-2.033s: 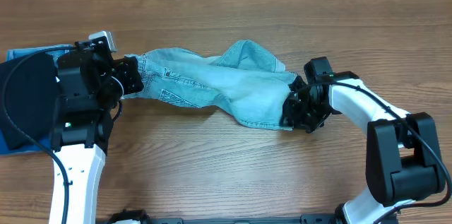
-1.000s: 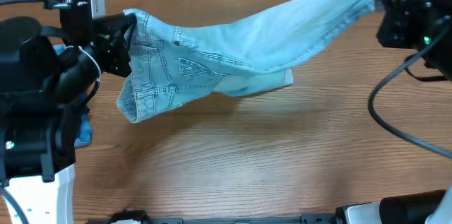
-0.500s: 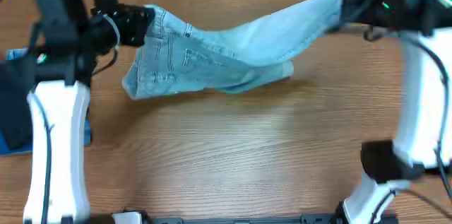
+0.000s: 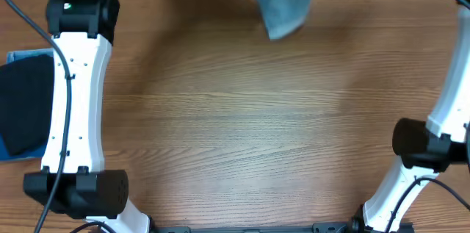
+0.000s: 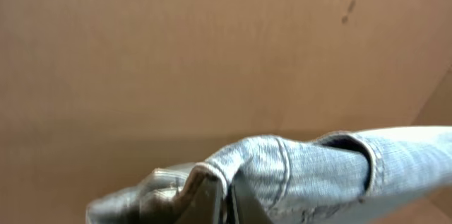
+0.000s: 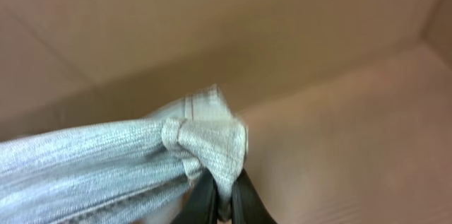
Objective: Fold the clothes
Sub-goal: 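Lift the shorts with both grippers and lay them flat on the table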
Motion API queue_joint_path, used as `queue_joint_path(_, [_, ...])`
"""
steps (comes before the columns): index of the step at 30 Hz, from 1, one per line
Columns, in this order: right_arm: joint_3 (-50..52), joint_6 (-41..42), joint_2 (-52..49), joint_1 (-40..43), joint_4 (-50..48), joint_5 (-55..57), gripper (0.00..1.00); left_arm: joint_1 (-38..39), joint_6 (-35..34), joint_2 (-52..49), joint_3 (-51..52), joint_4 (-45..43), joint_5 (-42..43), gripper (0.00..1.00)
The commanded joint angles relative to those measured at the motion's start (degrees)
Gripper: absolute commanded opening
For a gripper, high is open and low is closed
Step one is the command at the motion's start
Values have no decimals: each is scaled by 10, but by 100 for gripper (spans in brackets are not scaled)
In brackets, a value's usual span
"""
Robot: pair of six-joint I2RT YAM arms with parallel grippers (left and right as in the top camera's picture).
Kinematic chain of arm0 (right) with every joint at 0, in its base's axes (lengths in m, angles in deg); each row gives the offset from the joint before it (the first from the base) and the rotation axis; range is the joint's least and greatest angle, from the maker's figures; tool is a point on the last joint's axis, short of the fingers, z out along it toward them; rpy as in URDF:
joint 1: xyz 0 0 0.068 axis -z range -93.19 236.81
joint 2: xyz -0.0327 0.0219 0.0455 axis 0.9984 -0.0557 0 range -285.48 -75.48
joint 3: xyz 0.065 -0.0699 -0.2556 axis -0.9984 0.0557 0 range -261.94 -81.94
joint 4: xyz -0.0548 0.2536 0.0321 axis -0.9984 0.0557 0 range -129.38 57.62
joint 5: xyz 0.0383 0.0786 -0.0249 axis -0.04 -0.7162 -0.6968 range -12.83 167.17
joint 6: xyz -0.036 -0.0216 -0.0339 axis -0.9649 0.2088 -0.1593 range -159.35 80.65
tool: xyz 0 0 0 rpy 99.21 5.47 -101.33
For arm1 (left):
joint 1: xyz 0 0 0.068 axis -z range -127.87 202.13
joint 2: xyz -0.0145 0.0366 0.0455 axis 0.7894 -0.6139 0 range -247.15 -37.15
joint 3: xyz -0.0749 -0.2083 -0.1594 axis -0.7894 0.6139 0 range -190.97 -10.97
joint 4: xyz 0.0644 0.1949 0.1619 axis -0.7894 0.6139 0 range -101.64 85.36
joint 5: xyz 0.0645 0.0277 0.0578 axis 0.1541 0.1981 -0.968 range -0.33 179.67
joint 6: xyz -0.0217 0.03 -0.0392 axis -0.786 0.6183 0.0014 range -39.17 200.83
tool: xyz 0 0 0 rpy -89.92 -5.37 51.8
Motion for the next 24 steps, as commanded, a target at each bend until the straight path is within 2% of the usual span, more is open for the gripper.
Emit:
queue_joint_path(1, [-1,6,15,11,103,14,6,-8,41,-1,-7,181,-26,4])
queue_joint_path(4, [27,3,13,10,228,14,6,-7,54,-37,-3,361,-52,4])
queue_joint_path(6, [74,-20,15,10,227,-2,6,-7,81,-72,-3,449,-81,4])
queue_joint_path(8, [143,-25,14,10,227,-5,6,-7,98,-103,-3,499,-121,4])
queue_joint_path(13, [321,-56,14,10,214,-3,4,-9,117,-141,-3,529,-146,4])
queue_joint_path(18, [470,-56,14,18,189,25,4,-7,117,-143,-3,598,-107,4])
queue_joint_path(23, [508,-52,14,46,183,53,4,-7,118,-143,-3,668,-40,4])
queue_joint_path(24, [508,-52,14,58,188,63,4,-7,134,-143,-3,681,-20,14])
